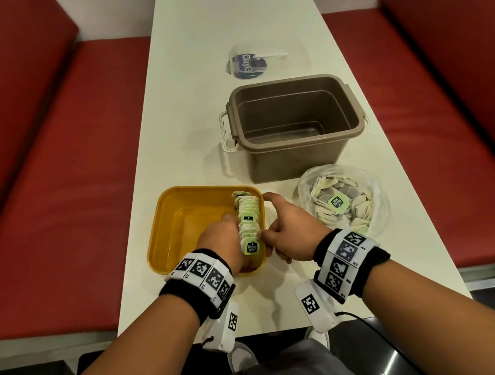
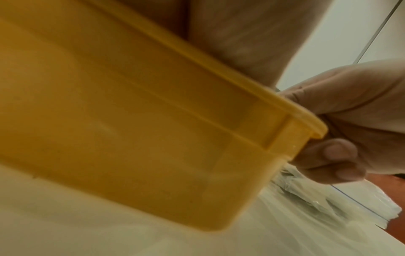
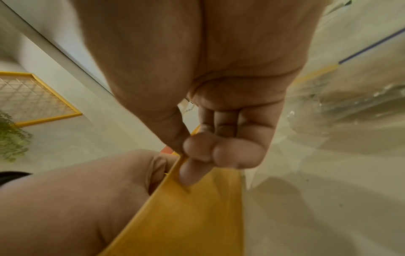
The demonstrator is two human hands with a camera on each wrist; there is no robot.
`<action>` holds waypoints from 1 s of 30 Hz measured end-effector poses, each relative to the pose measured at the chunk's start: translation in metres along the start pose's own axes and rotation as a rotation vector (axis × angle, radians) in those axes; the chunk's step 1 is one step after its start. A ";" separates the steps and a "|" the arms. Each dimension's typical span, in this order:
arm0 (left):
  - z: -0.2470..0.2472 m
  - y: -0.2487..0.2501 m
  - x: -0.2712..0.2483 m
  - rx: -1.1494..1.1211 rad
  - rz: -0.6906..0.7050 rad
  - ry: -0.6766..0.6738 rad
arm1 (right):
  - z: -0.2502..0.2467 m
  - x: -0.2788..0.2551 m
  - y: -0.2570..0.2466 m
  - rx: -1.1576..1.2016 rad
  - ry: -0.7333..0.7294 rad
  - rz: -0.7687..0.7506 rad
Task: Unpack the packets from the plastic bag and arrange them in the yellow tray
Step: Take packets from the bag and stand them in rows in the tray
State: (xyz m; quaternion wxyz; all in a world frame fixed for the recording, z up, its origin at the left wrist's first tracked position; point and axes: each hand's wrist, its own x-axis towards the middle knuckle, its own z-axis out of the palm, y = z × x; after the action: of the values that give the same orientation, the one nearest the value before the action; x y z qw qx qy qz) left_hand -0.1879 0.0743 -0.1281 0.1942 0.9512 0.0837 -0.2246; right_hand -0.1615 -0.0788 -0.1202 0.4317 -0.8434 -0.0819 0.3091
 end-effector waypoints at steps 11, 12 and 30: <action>-0.001 -0.005 0.016 -0.003 0.066 -0.124 | -0.002 0.001 0.001 -0.012 -0.016 -0.017; -0.001 -0.006 0.016 -0.007 0.075 -0.123 | -0.002 0.002 0.001 -0.013 -0.015 -0.017; -0.044 0.094 0.003 -0.031 0.402 0.162 | -0.103 -0.024 0.040 -0.323 0.402 -0.175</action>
State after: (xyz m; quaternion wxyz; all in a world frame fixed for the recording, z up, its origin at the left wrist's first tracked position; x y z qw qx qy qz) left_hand -0.1441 0.0067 -0.0617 0.2423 0.9606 -0.0886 -0.1028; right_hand -0.1250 -0.1829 -0.0955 0.3245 -0.9354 -0.1154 0.0798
